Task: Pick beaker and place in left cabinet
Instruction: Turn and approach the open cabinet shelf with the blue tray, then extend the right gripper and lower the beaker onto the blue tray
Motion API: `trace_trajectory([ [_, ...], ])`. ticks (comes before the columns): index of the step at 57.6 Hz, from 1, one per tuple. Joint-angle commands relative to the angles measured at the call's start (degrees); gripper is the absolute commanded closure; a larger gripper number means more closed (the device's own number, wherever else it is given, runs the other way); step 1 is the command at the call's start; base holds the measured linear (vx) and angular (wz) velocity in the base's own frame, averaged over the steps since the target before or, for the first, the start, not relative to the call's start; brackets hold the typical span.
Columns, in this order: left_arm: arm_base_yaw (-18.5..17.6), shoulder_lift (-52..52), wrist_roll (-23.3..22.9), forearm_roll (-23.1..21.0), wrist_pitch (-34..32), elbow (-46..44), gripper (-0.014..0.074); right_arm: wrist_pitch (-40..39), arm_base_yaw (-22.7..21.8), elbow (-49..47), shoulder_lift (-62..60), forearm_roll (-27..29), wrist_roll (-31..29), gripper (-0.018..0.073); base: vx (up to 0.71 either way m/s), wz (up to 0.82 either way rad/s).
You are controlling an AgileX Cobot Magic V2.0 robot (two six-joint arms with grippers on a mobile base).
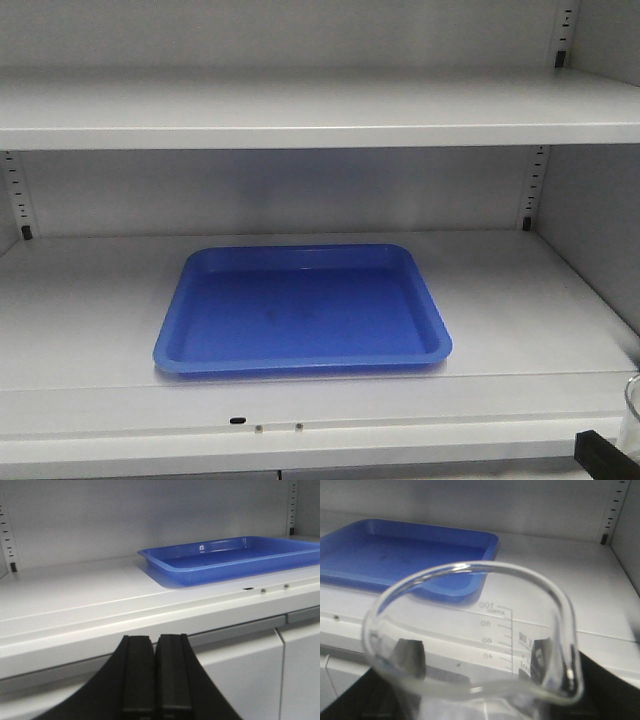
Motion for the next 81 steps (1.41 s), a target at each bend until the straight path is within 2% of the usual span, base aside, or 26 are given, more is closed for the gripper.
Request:
trace_trajectory([
  [1,-0.2,-1.0,-0.2,-0.5,-4.8,0.9,0.0595,-3.6,-0.1,-1.7,-0.3,-0.6,-0.3,0.0564,0.25,-0.08],
  [38,-0.2,-1.0,-0.2,-0.5,-4.8,0.9,0.0595,-3.6,-0.1,-1.7,-0.3,-0.6,-0.3,0.0564,0.18,-0.06],
  [81,-0.2,-1.0,-0.2,-0.5,-4.8,0.9,0.0595,-3.8,-0.1,-1.7,-0.3,-0.5,-0.3,0.0564,0.02,0.0],
])
